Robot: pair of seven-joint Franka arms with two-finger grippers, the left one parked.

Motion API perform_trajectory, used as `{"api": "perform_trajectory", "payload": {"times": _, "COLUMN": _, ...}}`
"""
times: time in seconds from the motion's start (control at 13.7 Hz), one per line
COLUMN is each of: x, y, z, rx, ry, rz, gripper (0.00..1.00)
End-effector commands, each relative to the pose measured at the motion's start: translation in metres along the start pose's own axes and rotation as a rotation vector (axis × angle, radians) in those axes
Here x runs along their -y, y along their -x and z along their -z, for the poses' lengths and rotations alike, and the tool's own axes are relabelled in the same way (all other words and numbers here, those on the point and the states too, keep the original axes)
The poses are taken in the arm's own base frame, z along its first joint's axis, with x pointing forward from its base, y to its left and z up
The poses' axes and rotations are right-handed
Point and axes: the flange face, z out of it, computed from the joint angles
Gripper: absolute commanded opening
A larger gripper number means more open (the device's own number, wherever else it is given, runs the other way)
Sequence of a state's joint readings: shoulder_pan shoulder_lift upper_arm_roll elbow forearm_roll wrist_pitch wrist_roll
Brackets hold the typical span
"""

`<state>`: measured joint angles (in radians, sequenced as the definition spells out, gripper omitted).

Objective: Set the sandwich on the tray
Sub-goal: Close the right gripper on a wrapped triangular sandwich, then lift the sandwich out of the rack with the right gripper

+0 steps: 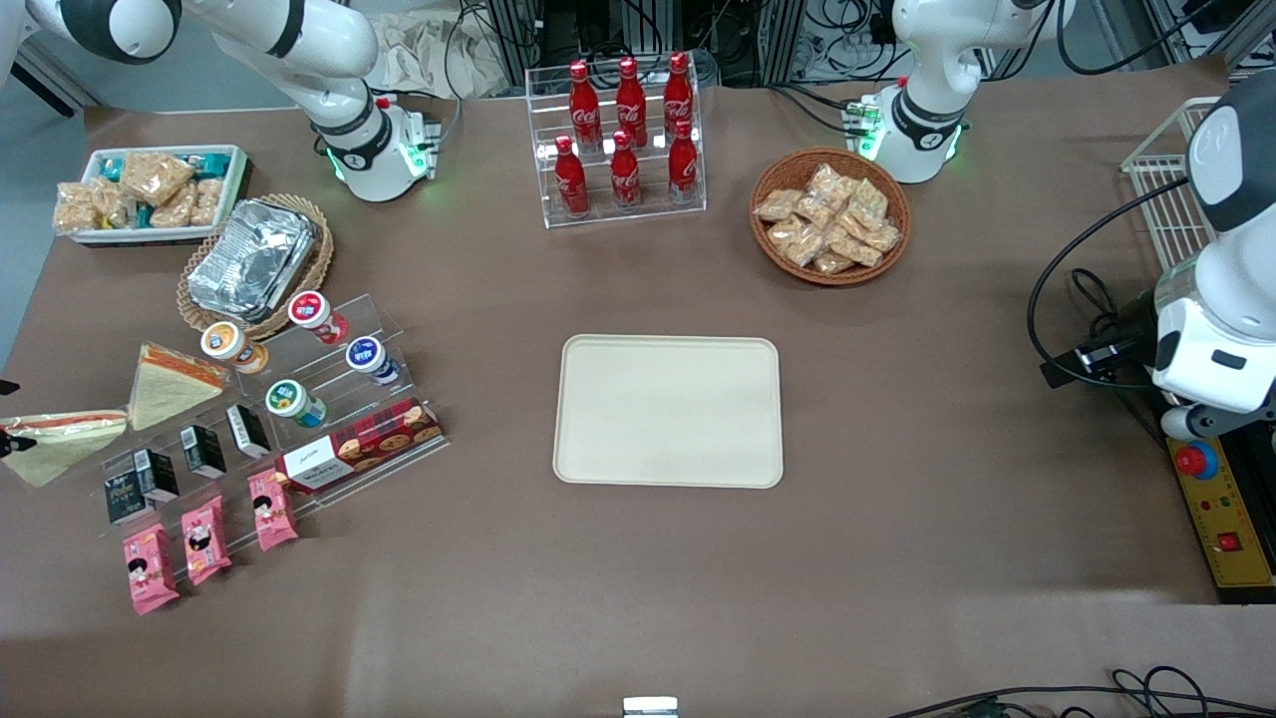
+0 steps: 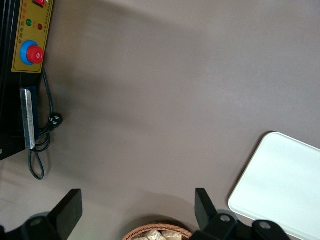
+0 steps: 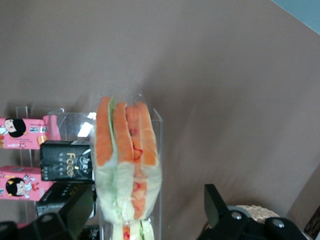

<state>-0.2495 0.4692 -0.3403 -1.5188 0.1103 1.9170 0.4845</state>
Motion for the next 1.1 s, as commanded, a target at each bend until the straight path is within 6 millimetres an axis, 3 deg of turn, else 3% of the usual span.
{"api": "perform_trajectory", "payload": {"times": 0.0, "x": 0.003, "y": -0.006, "z": -0.004, "rx": -0.008, "ry": -0.04, "rz": -0.001, "gripper": 0.99}}
{"api": "perform_trajectory", "payload": {"times": 0.51, "x": 0.0, "y": -0.014, "z": -0.019, "rx": 0.003, "ry": -0.069, "rz": 0.004, "gripper": 0.98}}
{"api": "perform_trajectory", "payload": {"times": 0.59, "x": 0.0, "y": -0.015, "z": -0.021, "rx": 0.004, "ry": -0.069, "rz": 0.002, "gripper": 0.91}}
{"api": "perform_trajectory", "payload": {"times": 0.73, "x": -0.001, "y": -0.016, "z": -0.023, "rx": 0.004, "ry": -0.066, "rz": 0.018, "gripper": 0.66}}
{"api": "perform_trajectory", "payload": {"times": 0.8, "x": -0.001, "y": -0.016, "z": -0.024, "rx": 0.004, "ry": -0.065, "rz": 0.041, "gripper": 0.49}}
{"api": "perform_trajectory", "payload": {"times": 1.02, "x": -0.005, "y": -0.02, "z": -0.025, "rx": 0.002, "ry": -0.062, "rz": 0.04, "gripper": 0.32}}
